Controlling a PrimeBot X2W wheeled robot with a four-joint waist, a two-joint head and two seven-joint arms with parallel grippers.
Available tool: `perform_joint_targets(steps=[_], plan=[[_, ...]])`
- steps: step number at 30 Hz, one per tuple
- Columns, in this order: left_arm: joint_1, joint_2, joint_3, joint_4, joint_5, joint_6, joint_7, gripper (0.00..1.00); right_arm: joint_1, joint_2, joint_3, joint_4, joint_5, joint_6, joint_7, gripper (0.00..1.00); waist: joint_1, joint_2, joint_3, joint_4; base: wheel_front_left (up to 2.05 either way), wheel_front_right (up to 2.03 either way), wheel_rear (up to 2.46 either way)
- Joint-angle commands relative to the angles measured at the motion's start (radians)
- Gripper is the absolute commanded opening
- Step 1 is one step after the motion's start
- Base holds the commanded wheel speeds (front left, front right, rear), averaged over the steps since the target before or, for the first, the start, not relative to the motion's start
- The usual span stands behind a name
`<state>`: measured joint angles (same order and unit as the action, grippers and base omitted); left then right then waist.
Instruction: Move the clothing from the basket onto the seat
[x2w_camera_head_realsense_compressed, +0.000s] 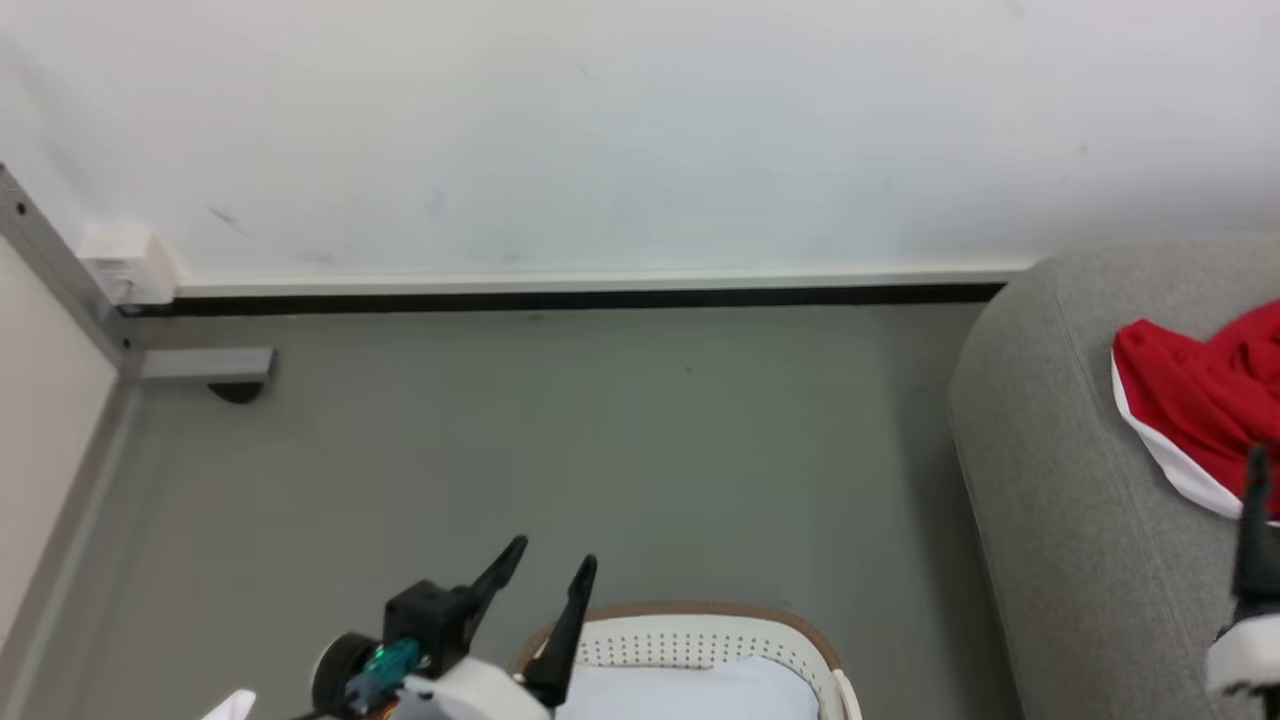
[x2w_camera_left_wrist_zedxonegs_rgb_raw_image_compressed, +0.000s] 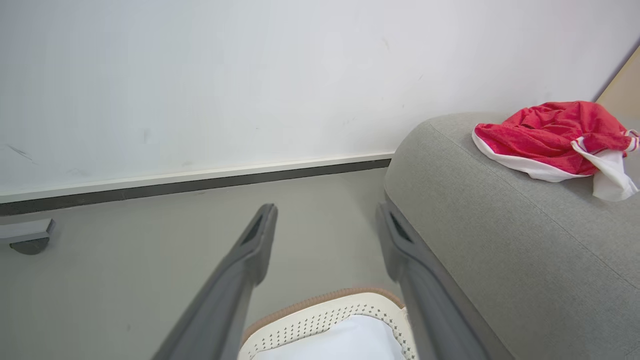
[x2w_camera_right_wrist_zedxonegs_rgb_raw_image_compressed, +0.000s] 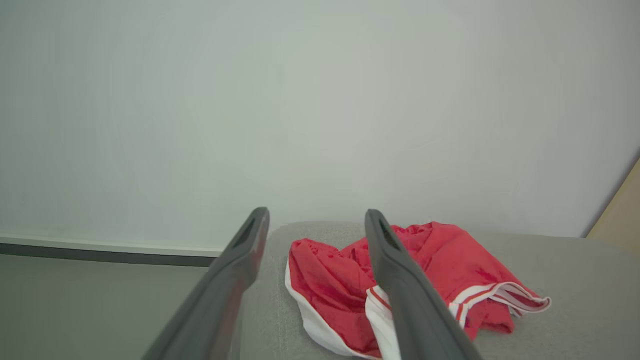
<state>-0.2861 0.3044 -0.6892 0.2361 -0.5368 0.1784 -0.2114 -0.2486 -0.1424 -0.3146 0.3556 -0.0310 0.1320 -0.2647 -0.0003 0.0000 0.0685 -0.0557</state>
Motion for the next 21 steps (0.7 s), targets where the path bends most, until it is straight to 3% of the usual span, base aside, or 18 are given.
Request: perform_joint_targets(steps=[1,7,21], plan=[[0.032,0.015,0.011,0.007,-0.015,0.011,-0.016,1.00,0.050,0.017,0.016,-0.034,0.014,-0.002,0.001,1.00,0.0003,0.0000,-0.038,0.029,0.00,0.00,0.00],[0.121,0.046,0.068,0.039,-0.006,0.046,-0.047,1.00,0.205,0.065,0.105,-0.127,0.076,-0.002,0.001,1.00,0.0003,0.0000,-0.082,0.051,0.00,0.00,0.00],[0.272,-0.032,0.327,0.023,0.140,-0.002,-0.053,1.00,0.331,0.090,0.220,-0.118,0.119,-0.002,0.001,1.00,0.0003,0.0000,-0.108,0.063,0.00,0.00,0.00]])
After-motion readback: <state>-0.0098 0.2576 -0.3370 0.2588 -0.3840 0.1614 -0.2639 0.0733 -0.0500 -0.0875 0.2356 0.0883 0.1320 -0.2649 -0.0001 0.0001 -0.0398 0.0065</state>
